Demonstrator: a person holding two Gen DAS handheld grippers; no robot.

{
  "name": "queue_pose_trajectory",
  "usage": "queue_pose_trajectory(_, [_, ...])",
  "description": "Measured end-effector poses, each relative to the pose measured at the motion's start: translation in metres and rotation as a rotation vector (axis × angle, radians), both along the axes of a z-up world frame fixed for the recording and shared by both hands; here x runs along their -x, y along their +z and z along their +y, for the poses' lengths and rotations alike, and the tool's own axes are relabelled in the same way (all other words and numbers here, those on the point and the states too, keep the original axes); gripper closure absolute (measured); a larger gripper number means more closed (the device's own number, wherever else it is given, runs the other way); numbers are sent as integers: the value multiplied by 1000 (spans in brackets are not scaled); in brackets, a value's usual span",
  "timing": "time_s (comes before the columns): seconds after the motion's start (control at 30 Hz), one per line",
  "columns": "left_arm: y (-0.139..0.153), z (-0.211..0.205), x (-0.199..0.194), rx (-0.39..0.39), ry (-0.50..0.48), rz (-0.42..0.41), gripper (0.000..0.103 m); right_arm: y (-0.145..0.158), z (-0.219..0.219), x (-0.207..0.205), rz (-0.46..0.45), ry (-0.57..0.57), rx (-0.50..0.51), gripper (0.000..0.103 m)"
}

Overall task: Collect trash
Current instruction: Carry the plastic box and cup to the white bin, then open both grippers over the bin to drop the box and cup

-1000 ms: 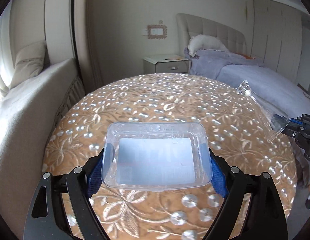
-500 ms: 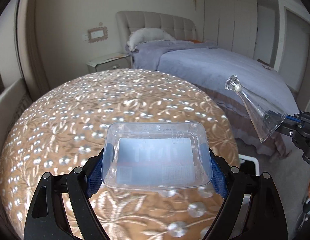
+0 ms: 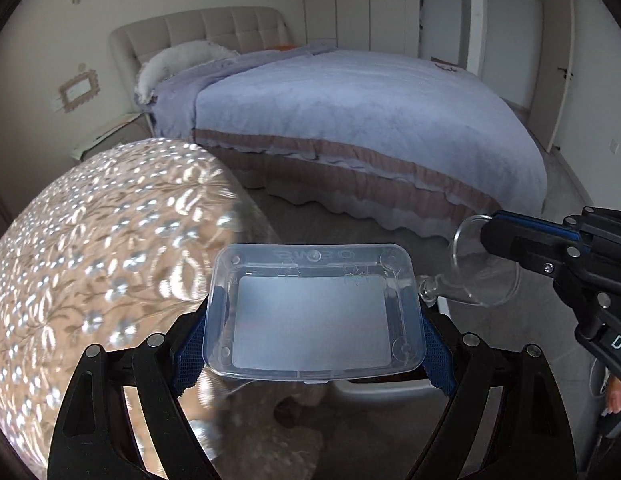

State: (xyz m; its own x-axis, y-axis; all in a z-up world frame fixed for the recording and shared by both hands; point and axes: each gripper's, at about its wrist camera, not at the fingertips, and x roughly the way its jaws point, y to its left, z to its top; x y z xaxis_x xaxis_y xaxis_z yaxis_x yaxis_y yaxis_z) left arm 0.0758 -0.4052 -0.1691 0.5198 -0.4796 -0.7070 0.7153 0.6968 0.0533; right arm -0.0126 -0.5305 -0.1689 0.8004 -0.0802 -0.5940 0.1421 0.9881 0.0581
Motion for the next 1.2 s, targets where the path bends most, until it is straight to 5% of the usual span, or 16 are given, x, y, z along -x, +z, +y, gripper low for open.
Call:
queue_pose_trajectory(0.4, [-94,-86,-15,-172,-129,150,17,-76,-76,-20,151,-107,-134,97])
queue_pose_trajectory(0.47, [-106,-96,-21,-186,-147,183,6,-85,-82,-24,173,-110,-145,96])
queue_pose_trajectory(0.53, [-114,-102,-27,-189,-158,207,4,-92,-86,-29,205,-102,-155,60])
queue_pose_trajectory(0.57, [-119,-104,-29,-196,-165,223,4,-95,-88,-31,212,-113,-153,12])
queue_pose_trajectory(0.6, [-121,-105,-34,-184,-157,244,4,-97,-90,-31,214,-148,-120,7])
queue_pose_trajectory(0.97, [-127,-107,-36,-186,-160,255,4,-109,-103,-36,235,-170,-172,5])
queue_pose_trajectory(1.2, [-100,-99,-27,-131,-163,208,4,-92,-100,-29,197,-188,-160,5])
